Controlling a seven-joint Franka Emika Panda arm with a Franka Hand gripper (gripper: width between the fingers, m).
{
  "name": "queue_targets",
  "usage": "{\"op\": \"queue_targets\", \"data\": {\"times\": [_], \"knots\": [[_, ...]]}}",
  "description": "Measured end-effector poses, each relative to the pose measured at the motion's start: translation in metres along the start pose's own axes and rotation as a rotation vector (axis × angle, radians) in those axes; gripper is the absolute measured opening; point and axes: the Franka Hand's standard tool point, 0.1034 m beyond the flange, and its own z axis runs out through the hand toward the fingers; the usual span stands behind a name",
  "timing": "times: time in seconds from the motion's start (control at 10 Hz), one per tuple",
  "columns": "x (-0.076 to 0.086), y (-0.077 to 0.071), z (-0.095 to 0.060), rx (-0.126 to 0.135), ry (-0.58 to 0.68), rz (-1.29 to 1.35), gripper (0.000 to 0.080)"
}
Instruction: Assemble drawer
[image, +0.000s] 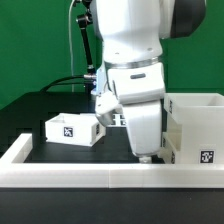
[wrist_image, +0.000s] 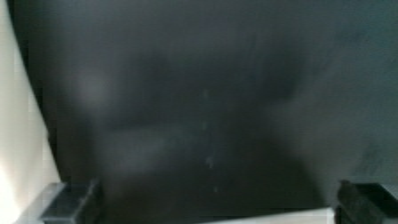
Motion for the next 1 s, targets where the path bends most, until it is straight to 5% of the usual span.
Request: {"op": "queue_targets", "data": {"times": [0.3, 0.7, 0.8, 1.0], "knots": [[-0.022, -0.035, -0.012, -0.041, -0.02, 0.054, 0.0648], [-0.046, -0.108, -0.035, -0.058, -0.059, 0.096, 0.0648], [-0.051, -0.12, -0.037, -0.061, -0.065, 0.096, 0.0648], [-0.051, -0.121, -0.035, -0.057, -0.064, 0.119, 0.0648]]}}
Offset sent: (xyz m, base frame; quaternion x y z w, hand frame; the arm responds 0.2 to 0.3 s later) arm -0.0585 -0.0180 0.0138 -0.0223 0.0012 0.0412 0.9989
